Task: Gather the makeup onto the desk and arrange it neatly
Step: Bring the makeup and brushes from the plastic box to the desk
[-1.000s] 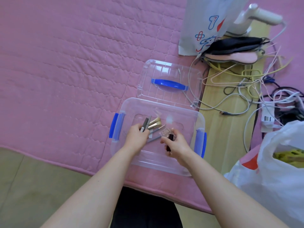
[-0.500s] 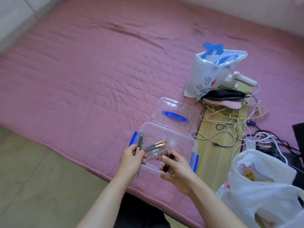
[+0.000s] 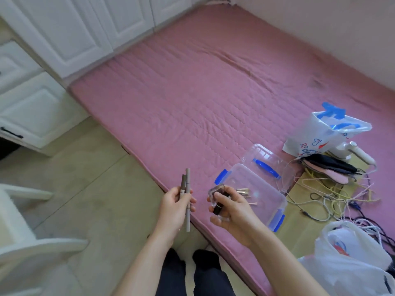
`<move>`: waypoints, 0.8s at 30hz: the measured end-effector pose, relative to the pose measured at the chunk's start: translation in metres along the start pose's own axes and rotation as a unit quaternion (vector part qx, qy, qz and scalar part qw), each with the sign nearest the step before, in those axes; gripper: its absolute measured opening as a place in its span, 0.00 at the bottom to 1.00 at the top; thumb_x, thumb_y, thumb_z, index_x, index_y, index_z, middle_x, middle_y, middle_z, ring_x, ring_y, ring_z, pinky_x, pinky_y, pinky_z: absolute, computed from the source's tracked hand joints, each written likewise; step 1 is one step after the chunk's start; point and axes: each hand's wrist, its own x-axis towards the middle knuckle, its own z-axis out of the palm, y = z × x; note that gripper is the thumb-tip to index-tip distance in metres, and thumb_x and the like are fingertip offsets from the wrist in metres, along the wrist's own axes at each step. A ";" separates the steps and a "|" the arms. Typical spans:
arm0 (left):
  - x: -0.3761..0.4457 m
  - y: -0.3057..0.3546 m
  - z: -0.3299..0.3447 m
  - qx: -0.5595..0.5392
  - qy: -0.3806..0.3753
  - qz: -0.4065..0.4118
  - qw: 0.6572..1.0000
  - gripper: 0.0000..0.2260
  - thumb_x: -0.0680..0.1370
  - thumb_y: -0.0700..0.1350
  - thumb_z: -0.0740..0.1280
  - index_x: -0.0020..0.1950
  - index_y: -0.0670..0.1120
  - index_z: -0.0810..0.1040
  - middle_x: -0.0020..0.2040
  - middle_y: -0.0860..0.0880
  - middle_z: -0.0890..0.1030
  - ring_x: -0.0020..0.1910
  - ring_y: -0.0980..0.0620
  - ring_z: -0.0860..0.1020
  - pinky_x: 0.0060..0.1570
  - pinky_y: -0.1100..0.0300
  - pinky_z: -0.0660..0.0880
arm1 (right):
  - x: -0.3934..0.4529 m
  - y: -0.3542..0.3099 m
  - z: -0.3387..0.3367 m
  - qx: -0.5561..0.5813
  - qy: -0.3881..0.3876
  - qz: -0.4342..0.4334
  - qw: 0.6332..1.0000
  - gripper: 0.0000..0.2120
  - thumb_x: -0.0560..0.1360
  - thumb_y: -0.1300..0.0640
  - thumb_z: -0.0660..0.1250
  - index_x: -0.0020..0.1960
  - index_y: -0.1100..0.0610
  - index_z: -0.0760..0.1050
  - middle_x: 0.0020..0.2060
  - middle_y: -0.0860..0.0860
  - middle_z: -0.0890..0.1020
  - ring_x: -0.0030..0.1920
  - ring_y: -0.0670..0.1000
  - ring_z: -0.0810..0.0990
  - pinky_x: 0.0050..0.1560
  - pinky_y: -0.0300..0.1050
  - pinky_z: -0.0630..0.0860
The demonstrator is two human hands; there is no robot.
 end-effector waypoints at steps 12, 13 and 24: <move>-0.058 -0.003 -0.199 -0.034 0.107 0.021 0.993 0.09 0.82 0.43 0.58 0.50 0.45 0.77 0.35 0.48 0.79 0.29 0.57 0.77 0.32 0.68 0.73 | -0.006 0.060 0.195 -0.185 -0.049 0.006 0.982 0.05 0.79 0.58 0.62 0.50 0.53 0.76 0.39 0.50 0.78 0.36 0.51 0.75 0.34 0.44 0.74; -0.060 -0.004 -0.217 -0.037 0.117 0.027 0.992 0.09 0.82 0.44 0.58 0.50 0.45 0.77 0.34 0.49 0.78 0.29 0.56 0.76 0.32 0.68 0.73 | -0.005 0.066 0.213 -0.196 -0.056 0.006 0.979 0.05 0.79 0.58 0.62 0.51 0.54 0.76 0.38 0.50 0.79 0.36 0.51 0.76 0.34 0.44 0.74; -0.060 -0.011 -0.358 -0.083 0.201 0.020 0.976 0.08 0.82 0.45 0.59 0.49 0.46 0.77 0.33 0.49 0.75 0.29 0.54 0.74 0.30 0.64 0.72 | 0.013 0.107 0.361 -0.279 -0.138 0.029 0.950 0.07 0.80 0.56 0.62 0.55 0.57 0.75 0.41 0.52 0.81 0.37 0.50 0.80 0.36 0.44 0.78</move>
